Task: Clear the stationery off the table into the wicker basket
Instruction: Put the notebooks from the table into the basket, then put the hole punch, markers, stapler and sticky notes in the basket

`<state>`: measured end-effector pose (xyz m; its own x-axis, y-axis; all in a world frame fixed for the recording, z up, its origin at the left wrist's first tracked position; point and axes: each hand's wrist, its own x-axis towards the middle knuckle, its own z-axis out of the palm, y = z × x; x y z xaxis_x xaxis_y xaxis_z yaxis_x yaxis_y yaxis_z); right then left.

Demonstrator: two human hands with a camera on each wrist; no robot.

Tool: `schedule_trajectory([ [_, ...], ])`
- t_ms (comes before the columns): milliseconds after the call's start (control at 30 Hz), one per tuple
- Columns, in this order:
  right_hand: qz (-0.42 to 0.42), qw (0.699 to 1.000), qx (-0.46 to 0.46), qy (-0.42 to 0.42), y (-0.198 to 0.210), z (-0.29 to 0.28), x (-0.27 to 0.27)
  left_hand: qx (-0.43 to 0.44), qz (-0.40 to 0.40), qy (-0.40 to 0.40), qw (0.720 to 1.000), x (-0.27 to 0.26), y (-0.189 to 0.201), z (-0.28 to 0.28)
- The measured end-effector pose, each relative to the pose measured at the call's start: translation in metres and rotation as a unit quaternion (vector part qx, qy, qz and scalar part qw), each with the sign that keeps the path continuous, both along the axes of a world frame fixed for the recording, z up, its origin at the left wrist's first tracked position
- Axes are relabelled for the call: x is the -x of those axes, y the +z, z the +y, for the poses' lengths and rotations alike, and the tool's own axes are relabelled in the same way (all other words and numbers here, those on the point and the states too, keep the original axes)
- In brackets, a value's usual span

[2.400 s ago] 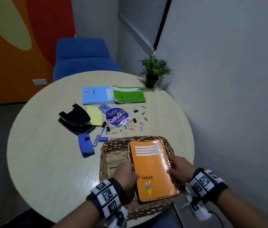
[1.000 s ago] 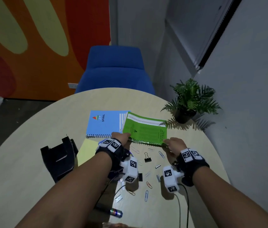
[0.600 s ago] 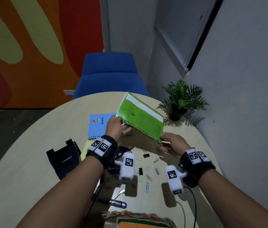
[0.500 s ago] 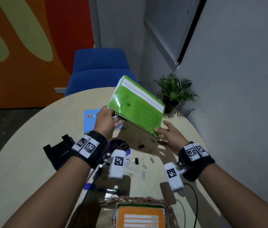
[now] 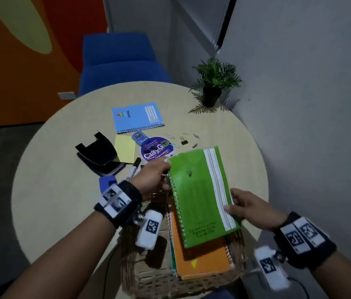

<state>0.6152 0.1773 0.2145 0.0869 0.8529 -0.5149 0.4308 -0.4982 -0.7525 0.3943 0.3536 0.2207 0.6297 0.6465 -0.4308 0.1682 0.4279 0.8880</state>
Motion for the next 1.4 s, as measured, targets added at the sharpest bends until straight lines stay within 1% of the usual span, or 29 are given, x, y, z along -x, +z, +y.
schedule_trajectory([
  [67, -0.071, 0.997, 0.016, -0.001, -0.015, -0.026, 0.013, -0.081, 0.108, -0.04, 0.99, 0.005, -0.028, -0.016],
  [133, -0.156, 0.987, 0.035, -0.002, -0.025, -0.043, 0.029, -0.157, 0.203, -0.122, 0.959, 0.009, -0.049, -0.031],
  [167, -0.197, 0.979, 0.056, 0.006, -0.029, -0.047, 0.038, -0.174, 0.222, -0.157, 0.947, 0.01, -0.053, -0.041],
  [267, -0.244, 0.966, 0.081, 0.004, -0.041, -0.049, 0.057, -0.236, 0.216, -0.203, 0.925, 0.011, -0.049, -0.066],
  [367, -0.294, 0.953, 0.062, 0.027, -0.047, -0.048, 0.065, -0.253, 0.24, -0.259, 0.901, 0.014, -0.048, -0.08],
  [467, -0.358, 0.93, 0.056, 0.066, -0.051, -0.048, 0.068, -0.278, 0.294, -0.351, 0.844, 0.019, -0.053, -0.09],
  [533, -0.397, 0.909, 0.047, 0.115, -0.054, -0.048, 0.072, -0.296, 0.318, -0.401, 0.806, 0.021, -0.056, -0.096],
  [567, -0.412, 0.898, 0.048, 0.147, -0.056, -0.048, 0.075, -0.3, 0.329, -0.416, 0.793, 0.021, -0.056, -0.097],
  [633, -0.434, 0.877, 0.051, 0.199, -0.06, -0.048, 0.079, -0.299, 0.338, -0.427, 0.783, 0.02, -0.061, -0.097],
  [700, -0.448, 0.863, 0.061, 0.224, -0.06, -0.047, 0.081, -0.302, 0.329, -0.419, 0.79, 0.023, -0.059, -0.094],
  [733, -0.447, 0.862, 0.063, 0.231, -0.058, -0.045, 0.081, -0.308, 0.316, -0.397, 0.804, 0.026, -0.057, -0.09],
  [767, -0.443, 0.863, 0.064, 0.236, -0.056, -0.044, 0.081, -0.311, 0.297, -0.354, 0.831, 0.028, -0.052, -0.086],
  [800, -0.437, 0.866, 0.057, 0.235, -0.051, -0.043, 0.082, -0.31, 0.272, -0.283, 0.866, 0.032, -0.047, -0.077],
  [833, -0.427, 0.873, 0.044, 0.23, -0.045, -0.041, 0.083, -0.287, 0.243, -0.19, 0.907, 0.038, -0.04, -0.064],
  [867, -0.415, 0.882, 0.027, 0.22, -0.041, -0.04, 0.082, -0.236, 0.213, -0.091, 0.944, 0.041, -0.034, -0.046],
  [900, -0.402, 0.892, 0.014, 0.207, -0.037, -0.04, 0.08, -0.167, 0.177, 0.015, 0.97, 0.045, -0.029, -0.024],
  [933, -0.397, 0.897, 0.005, 0.193, -0.032, -0.04, 0.078, -0.086, 0.131, 0.127, 0.979, 0.05, -0.028, 0.0],
  [967, -0.394, 0.901, 0.002, 0.18, -0.028, -0.04, 0.076, 0.011, 0.081, 0.233, 0.969, 0.057, -0.028, 0.022],
  [1000, -0.39, 0.905, 0.002, 0.171, -0.027, -0.04, 0.073, 0.11, 0.034, 0.318, 0.941, 0.064, -0.027, 0.04],
  [1033, -0.383, 0.909, 0.002, 0.161, -0.024, -0.04, 0.071, 0.198, -0.011, 0.376, 0.905, 0.072, -0.029, 0.055],
  [1067, -0.379, 0.912, 0.006, 0.156, -0.023, -0.04, 0.07, 0.261, -0.049, 0.409, 0.873, 0.077, -0.032, 0.068],
  [1100, -0.37, 0.916, 0.009, 0.153, -0.023, -0.04, 0.068, 0.304, -0.076, 0.42, 0.852, 0.081, -0.032, 0.077],
  [1133, -0.355, 0.923, 0.004, 0.149, -0.022, -0.042, 0.065, 0.319, -0.084, 0.41, 0.85, 0.082, -0.032, 0.083],
  [1200, -0.336, 0.931, 0.0, 0.141, -0.023, -0.044, 0.058, 0.301, -0.047, 0.395, 0.867, 0.078, -0.027, 0.089],
  [1267, -0.359, 0.921, -0.012, 0.15, -0.026, -0.046, 0.05, 0.239, 0.019, 0.385, 0.891, 0.071, -0.029, 0.089],
  [1300, -0.344, 0.931, -0.02, 0.117, -0.028, -0.046, 0.046, 0.202, 0.043, 0.378, 0.902, 0.068, -0.032, 0.09],
  [1333, -0.333, 0.937, -0.026, 0.102, -0.03, -0.045, 0.047, 0.179, 0.05, 0.383, 0.905, 0.067, -0.04, 0.092],
  [1367, -0.351, 0.929, -0.041, 0.108, -0.034, -0.047, 0.047, 0.172, 0.055, 0.391, 0.903, 0.067, -0.048, 0.096],
  [1400, -0.362, 0.925, -0.045, 0.11, -0.04, -0.048, 0.045, 0.153, 0.099, 0.386, 0.904, 0.066, -0.055, 0.101],
])
